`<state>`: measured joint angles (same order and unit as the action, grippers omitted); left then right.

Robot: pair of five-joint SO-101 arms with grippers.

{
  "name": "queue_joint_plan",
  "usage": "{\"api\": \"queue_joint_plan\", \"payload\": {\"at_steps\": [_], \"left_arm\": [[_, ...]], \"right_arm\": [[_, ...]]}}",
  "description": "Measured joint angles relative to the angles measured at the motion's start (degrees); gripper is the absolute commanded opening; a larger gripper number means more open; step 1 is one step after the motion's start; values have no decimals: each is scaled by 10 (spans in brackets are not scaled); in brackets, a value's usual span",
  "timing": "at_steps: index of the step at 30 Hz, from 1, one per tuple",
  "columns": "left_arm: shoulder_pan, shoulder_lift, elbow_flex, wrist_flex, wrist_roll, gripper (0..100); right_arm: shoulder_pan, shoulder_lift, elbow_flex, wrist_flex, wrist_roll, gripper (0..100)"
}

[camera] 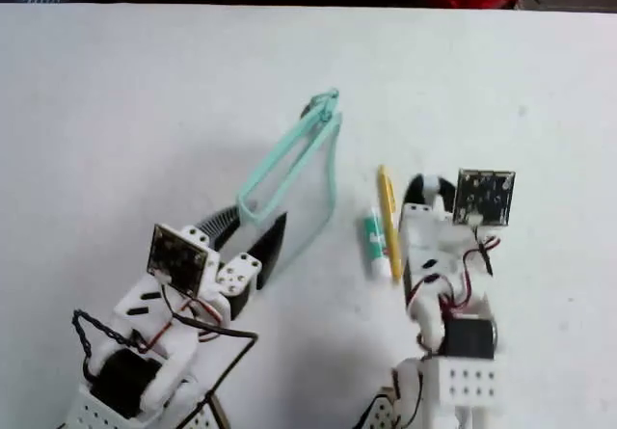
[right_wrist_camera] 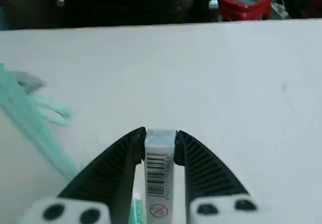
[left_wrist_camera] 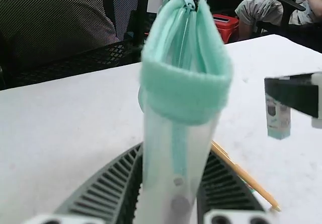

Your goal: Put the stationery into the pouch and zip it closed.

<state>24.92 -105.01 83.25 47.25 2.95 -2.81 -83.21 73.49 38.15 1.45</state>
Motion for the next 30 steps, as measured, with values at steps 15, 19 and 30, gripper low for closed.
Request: {"api": "queue_joint_plan", "payload": {"at_steps": [15, 19, 30], "left_arm": [[0, 0, 0, 1, 0, 142], [0, 0, 0, 1, 0, 142], [0, 0, 0, 1, 0, 146]], "right_arm": [[-284, 221, -521, 62, 75, 17], [-312, 344, -610, 73, 75, 17], [-338, 425, -628, 142, 76, 17]]}}
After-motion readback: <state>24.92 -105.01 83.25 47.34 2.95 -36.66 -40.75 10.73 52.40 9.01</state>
